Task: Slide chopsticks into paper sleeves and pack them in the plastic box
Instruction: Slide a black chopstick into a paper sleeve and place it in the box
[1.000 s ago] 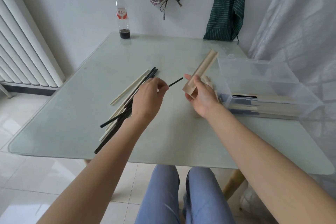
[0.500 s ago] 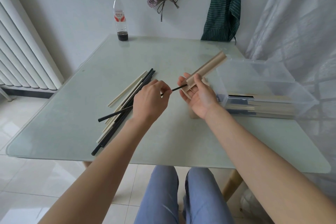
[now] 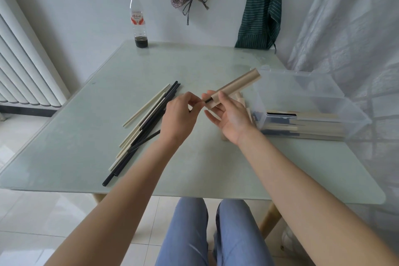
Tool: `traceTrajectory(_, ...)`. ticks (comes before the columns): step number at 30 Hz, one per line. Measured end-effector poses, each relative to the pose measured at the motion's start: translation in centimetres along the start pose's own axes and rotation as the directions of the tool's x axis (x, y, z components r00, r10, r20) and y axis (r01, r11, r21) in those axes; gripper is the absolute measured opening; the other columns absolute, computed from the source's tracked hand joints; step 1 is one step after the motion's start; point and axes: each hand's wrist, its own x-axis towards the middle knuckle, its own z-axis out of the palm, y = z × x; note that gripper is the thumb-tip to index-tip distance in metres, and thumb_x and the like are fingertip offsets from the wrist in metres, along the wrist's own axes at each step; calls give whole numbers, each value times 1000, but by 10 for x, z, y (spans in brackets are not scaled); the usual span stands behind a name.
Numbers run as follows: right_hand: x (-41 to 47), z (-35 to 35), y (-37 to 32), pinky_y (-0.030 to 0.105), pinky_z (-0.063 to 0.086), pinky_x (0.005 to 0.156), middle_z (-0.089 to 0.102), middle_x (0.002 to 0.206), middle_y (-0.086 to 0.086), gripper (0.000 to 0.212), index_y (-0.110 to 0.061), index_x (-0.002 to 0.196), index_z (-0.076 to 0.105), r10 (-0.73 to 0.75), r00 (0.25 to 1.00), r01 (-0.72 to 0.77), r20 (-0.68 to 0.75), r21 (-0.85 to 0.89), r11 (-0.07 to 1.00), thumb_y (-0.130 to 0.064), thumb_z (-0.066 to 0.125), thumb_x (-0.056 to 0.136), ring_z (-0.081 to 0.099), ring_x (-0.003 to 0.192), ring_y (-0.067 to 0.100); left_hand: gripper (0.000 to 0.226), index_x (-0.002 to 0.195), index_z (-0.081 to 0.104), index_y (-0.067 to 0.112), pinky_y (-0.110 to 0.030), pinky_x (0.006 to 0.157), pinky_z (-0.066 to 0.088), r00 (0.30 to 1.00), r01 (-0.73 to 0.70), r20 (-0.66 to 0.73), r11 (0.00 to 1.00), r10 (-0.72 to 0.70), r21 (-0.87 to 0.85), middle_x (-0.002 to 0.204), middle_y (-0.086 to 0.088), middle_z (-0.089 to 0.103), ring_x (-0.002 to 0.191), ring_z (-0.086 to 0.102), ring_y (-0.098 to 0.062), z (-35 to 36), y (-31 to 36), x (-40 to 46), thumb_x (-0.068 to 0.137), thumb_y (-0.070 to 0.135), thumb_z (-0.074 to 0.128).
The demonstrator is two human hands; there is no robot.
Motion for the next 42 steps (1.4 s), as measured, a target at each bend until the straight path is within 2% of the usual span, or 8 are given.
traceTrajectory(3, 1, 4, 0, 22, 50, 80, 72, 92, -4, 18, -18, 94, 65, -28, 1000, 28, -10, -26, 999, -24, 48, 97, 64, 88, 9, 11, 90, 62, 15, -5, 59, 37, 999, -20, 30, 999, 21, -50, 78, 11, 58, 61, 50, 0, 0, 3, 3, 91, 26, 60)
traceTrajectory(6, 4, 1, -9, 20, 47, 78, 73, 85, -5, 17, -17, 91, 63, -63, 995, 66, -82, 33, 997, -21, 48, 97, 67, 83, 7, 19, 99, 57, 15, -10, 58, 39, 994, -9, 109, 998, 15, -57, 82, 6, 61, 68, 56, -5, -4, -3, 5, 89, 30, 62)
traceTrajectory(12, 3, 2, -6, 21, 46, 81, 72, 87, -4, 17, -17, 92, 63, -71, 991, 77, -112, 46, 996, -20, 47, 97, 67, 86, 7, 13, 81, 55, 13, -3, 57, 37, 997, -11, 77, 1000, 12, -21, 72, 11, 56, 66, 54, -7, -6, -5, 4, 89, 21, 63)
traceTrajectory(20, 2, 6, -9, 20, 44, 80, 72, 80, -7, 19, -17, 90, 63, -100, 987, 105, -125, 30, 994, -19, 46, 98, 65, 87, 8, 10, 88, 56, 16, -18, 66, 35, 997, -44, 61, 998, 41, 46, 88, 5, 60, 79, 52, -12, -12, -7, 4, 89, 22, 63)
traceTrajectory(25, -1, 20, 8, 18, 47, 79, 72, 83, -5, 19, -16, 89, 64, -38, 997, 35, -68, -34, 999, -20, 48, 97, 65, 83, 6, 16, 83, 59, 9, -18, 58, 34, 999, -36, 19, 999, 36, 19, 73, 5, 55, 74, 48, -14, -9, -2, 3, 88, 22, 65)
traceTrajectory(30, 2, 18, 4, 19, 46, 80, 73, 82, -4, 16, -15, 91, 64, -45, 992, 44, -116, -13, 999, -19, 49, 97, 66, 85, 8, 15, 88, 53, 15, -18, 65, 37, 999, 6, 36, 1000, -6, 17, 84, 2, 59, 79, 54, -15, -17, -16, -1, 88, 25, 65)
traceTrajectory(37, 3, 28, 15, 18, 48, 77, 70, 94, 1, 16, -14, 94, 64, -10, 994, 6, -110, -37, 999, -21, 49, 97, 65, 87, 9, 13, 79, 57, 12, -23, 61, 41, 999, 15, 34, 1000, -15, -4, 67, 6, 57, 73, 58, -19, -22, -20, -2, 89, 18, 63)
traceTrajectory(42, 7, 30, 13, 18, 46, 75, 71, 84, -1, 16, -16, 87, 63, -33, 983, 24, -181, -57, 998, -18, 50, 96, 65, 83, 10, 25, 84, 59, 2, -35, 67, 42, 996, 90, -8, 995, -90, 42, 77, -9, 63, 75, 55, -26, -27, -32, 2, 95, 23, 51)
